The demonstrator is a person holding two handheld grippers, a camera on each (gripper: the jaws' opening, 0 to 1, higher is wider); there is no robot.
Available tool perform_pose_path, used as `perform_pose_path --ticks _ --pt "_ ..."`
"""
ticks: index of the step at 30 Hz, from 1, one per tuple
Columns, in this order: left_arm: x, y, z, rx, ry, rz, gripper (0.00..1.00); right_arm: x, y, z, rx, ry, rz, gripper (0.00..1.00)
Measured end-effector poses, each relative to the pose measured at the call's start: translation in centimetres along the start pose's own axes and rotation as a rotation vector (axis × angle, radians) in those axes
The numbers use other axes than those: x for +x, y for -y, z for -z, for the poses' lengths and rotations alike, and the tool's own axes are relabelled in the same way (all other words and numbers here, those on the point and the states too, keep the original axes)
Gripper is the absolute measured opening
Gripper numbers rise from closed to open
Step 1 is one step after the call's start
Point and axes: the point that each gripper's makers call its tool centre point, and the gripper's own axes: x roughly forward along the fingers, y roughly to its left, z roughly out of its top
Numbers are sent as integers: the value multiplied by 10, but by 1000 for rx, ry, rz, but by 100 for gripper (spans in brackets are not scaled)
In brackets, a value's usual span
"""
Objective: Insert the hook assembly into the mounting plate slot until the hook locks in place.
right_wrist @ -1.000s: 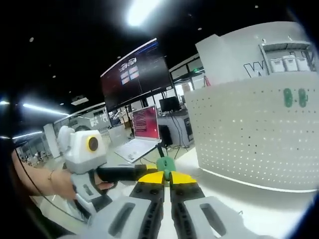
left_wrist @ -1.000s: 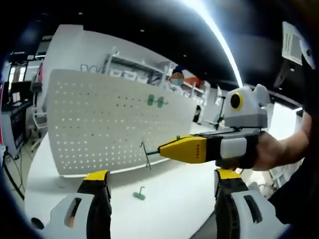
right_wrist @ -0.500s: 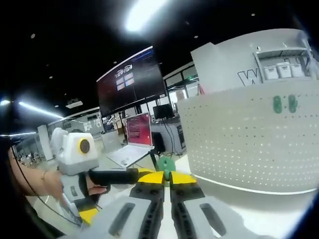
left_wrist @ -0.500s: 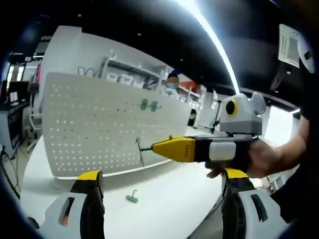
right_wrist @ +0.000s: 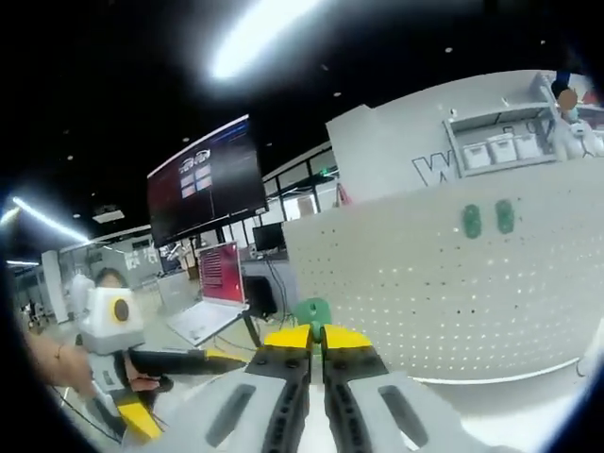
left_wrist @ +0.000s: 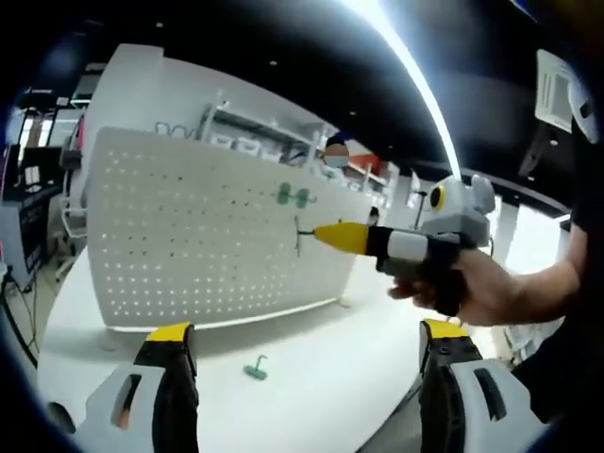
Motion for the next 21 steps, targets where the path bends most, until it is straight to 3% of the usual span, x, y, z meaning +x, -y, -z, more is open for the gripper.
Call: perform_pose_path --ticks 8,21 --pt "2 -10 -5 -10 -1 -12 100 2 53 -26 -17 81 133 0" --pt "1 -20 -5 -7 -1 -34 100 -6 124 -48 -38 151 293 0"
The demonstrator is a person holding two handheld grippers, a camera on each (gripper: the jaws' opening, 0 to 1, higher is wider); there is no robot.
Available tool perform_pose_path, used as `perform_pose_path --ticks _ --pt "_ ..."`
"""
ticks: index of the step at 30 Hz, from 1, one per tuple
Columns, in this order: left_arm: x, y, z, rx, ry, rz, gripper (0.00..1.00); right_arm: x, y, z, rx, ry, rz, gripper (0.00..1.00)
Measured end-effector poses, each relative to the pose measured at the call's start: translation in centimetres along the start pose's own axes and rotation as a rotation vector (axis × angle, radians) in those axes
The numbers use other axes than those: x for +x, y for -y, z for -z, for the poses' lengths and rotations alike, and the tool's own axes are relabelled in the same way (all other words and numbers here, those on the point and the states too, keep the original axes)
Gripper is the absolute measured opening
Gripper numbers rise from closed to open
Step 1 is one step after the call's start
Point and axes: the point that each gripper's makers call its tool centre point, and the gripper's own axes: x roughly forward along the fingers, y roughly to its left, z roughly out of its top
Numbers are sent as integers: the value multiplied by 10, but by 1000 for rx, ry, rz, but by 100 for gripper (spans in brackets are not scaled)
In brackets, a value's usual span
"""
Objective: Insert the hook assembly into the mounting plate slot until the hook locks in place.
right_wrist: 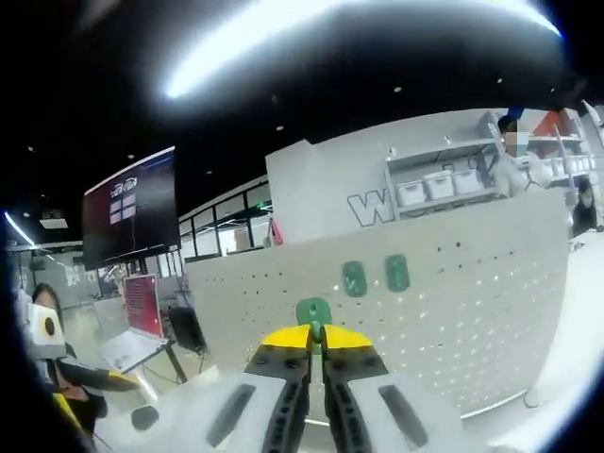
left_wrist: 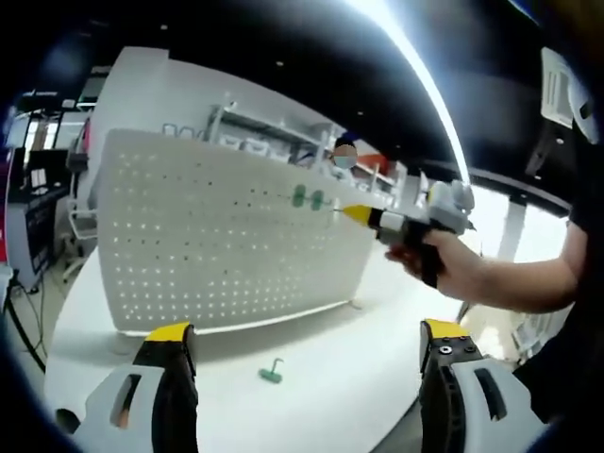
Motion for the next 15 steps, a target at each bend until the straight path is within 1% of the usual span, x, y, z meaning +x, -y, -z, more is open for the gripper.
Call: perform_pose_path --ticks 2,5,11,15 --pt "0 -1 1 -1 -3 -2 100 2 15 -3 9 12 32 0" --pt "1 -3 2 2 -7 -7 100 4 28 -7 12 25 62 0" --pt "4 -7 3 4 -16 -13 100 10 50 -12 14 45 105 0" --pt "7 -9 2 8 -19 -14 100 18 64 -18 26 66 137 0"
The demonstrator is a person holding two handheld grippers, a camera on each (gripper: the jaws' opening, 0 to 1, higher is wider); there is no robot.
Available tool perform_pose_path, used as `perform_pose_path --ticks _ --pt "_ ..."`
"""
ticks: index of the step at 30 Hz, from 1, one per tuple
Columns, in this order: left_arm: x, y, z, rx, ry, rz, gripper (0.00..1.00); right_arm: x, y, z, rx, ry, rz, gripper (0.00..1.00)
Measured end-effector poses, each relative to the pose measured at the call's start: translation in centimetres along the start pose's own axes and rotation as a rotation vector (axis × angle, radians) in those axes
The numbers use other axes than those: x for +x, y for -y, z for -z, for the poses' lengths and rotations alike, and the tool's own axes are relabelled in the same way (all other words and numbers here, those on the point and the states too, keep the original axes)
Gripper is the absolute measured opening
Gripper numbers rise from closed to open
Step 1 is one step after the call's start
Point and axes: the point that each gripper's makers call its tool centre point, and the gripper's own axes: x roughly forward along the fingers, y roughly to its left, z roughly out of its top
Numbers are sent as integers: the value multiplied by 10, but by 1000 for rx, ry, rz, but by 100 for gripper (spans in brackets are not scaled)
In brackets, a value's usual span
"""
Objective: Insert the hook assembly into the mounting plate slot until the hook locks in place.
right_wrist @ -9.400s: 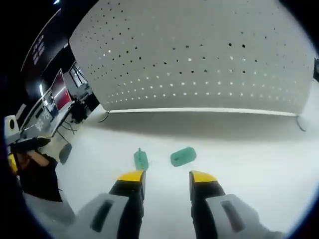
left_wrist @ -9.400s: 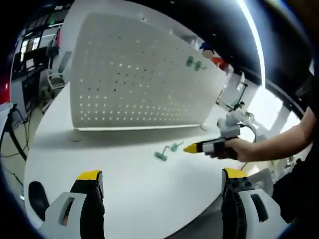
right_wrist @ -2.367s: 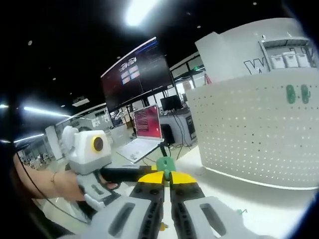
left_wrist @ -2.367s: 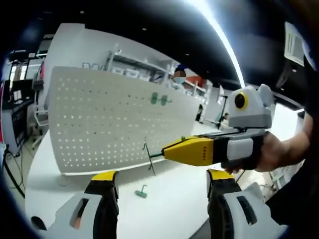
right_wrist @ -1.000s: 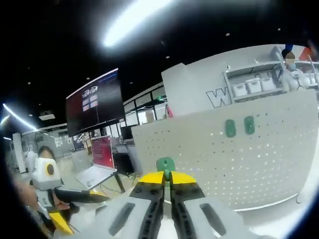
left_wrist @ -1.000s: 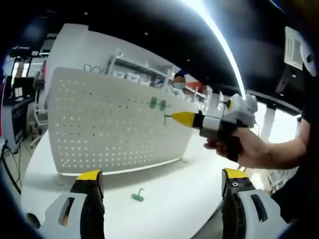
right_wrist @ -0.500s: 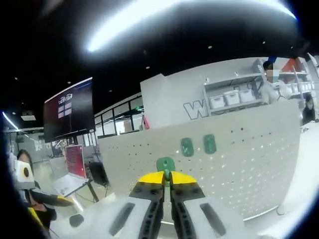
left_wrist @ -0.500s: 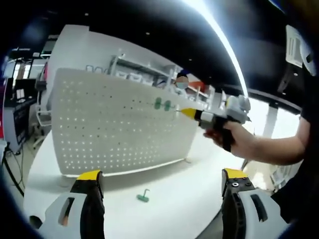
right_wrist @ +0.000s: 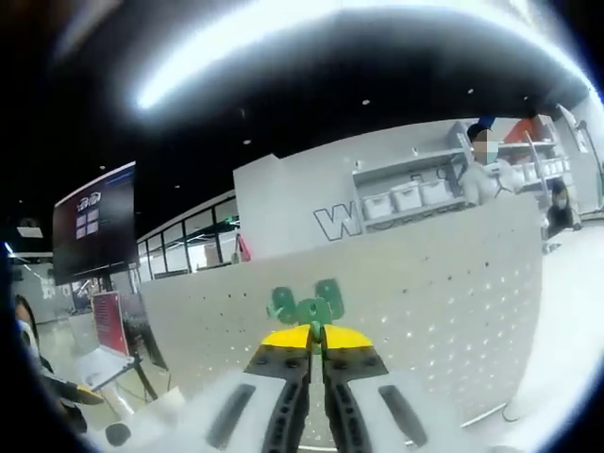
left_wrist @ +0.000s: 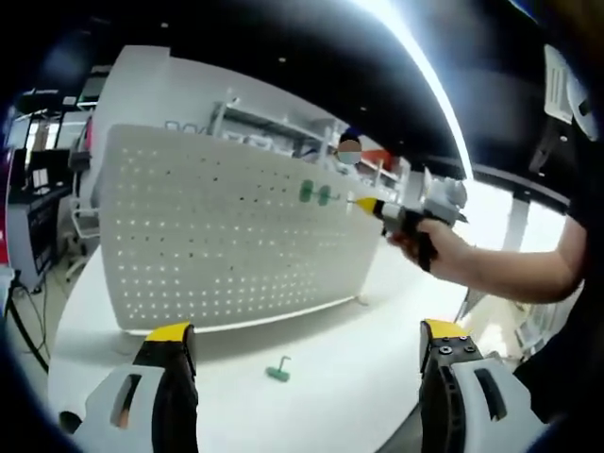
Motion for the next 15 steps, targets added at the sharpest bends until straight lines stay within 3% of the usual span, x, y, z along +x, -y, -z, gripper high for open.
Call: perform_pose_path --ticks 15 --pt "4 -12 4 -11 -17 -16 99 27 29 -11 -4 52 82 0"
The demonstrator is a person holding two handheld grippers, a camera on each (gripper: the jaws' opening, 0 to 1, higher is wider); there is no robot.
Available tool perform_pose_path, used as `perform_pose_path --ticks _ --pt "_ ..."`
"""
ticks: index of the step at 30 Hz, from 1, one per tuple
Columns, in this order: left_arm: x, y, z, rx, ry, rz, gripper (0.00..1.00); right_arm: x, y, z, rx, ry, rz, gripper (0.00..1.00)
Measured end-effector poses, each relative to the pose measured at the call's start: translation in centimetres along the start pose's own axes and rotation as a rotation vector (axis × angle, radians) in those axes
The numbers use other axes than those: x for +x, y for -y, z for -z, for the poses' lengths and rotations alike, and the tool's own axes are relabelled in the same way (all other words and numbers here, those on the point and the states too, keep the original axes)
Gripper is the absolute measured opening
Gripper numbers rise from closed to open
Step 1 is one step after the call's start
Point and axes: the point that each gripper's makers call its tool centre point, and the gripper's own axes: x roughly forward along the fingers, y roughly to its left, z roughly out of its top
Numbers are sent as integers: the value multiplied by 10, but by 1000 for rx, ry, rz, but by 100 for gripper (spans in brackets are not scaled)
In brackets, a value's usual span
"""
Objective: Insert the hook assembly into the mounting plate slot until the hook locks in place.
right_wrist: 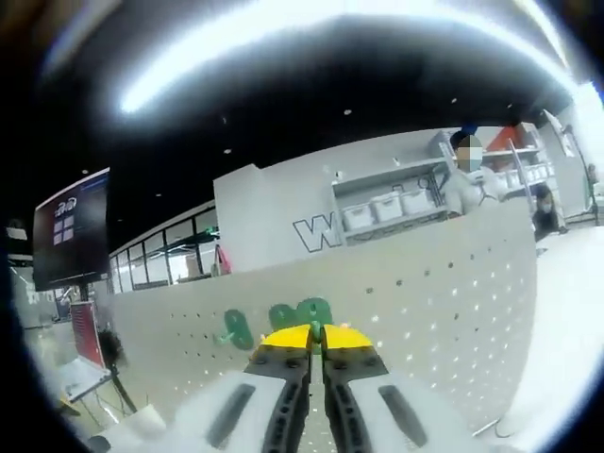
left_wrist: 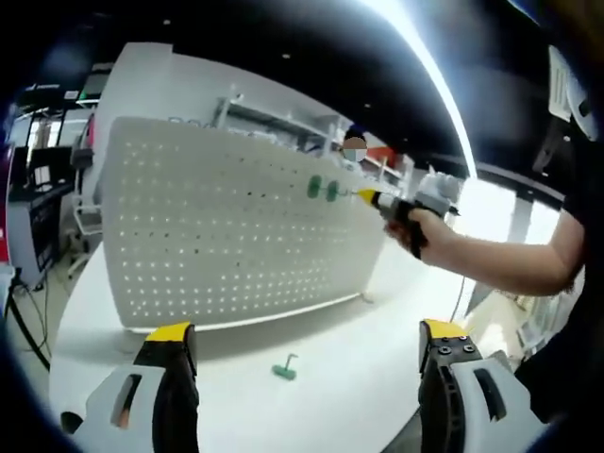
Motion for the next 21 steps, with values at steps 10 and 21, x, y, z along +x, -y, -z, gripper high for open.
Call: perform_pose_path --ticks 10,21 --pt "3 -6 2 -5 -10 -6 99 10 12 -4 -8 41 23 0" --pt "4 -9 5 -6 -23 -16 98 14 13 -5 -24 55 27 0"
